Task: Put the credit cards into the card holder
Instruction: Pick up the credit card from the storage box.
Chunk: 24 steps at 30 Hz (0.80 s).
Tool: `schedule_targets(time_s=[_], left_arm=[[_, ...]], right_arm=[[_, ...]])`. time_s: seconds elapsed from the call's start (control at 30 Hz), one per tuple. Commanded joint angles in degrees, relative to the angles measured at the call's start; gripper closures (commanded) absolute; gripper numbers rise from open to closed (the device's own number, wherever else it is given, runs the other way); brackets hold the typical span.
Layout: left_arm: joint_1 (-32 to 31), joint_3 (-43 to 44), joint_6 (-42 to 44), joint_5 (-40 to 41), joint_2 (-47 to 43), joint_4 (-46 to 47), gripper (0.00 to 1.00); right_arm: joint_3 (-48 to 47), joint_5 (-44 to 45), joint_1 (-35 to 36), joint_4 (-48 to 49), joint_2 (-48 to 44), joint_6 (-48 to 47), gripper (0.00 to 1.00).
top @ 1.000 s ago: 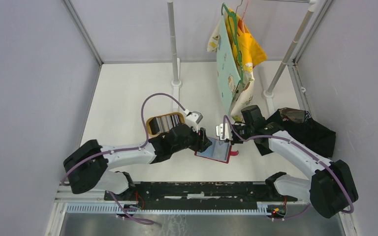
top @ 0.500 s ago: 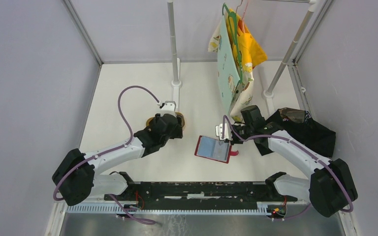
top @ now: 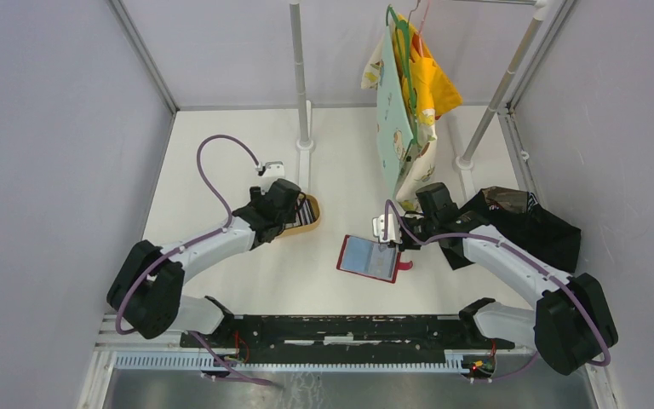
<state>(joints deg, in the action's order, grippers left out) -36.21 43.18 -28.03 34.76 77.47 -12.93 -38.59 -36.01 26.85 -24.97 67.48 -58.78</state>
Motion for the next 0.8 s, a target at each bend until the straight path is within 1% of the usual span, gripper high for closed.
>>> schedule_targets(time_s=[0.0, 0.2, 0.47, 0.77], left_arm=[[0.4, 2.2, 1.2, 2.8, 2.2, -0.9, 0.35], [0.9, 1.0, 1.1, 3.4, 2.1, -1.2, 0.43], [2.8, -0.9, 1.3, 1.1, 0.3, -1.0, 0.48], [3.7, -1.3, 1.9, -0.9, 0.2, -1.2, 0.54]], right_arm=[[-1.0, -1.0, -0.2, -0.1, 0.5, 0.3, 0.77], [-1.0, -1.1, -0.3, -0.3, 0.9, 0.3, 0.77], [-1.1, -1.2, -0.3, -0.2, 0.9, 0.3, 0.77], [-1.1, -1.3, -0.2, -0.5, 1.0, 0.3, 0.77]])
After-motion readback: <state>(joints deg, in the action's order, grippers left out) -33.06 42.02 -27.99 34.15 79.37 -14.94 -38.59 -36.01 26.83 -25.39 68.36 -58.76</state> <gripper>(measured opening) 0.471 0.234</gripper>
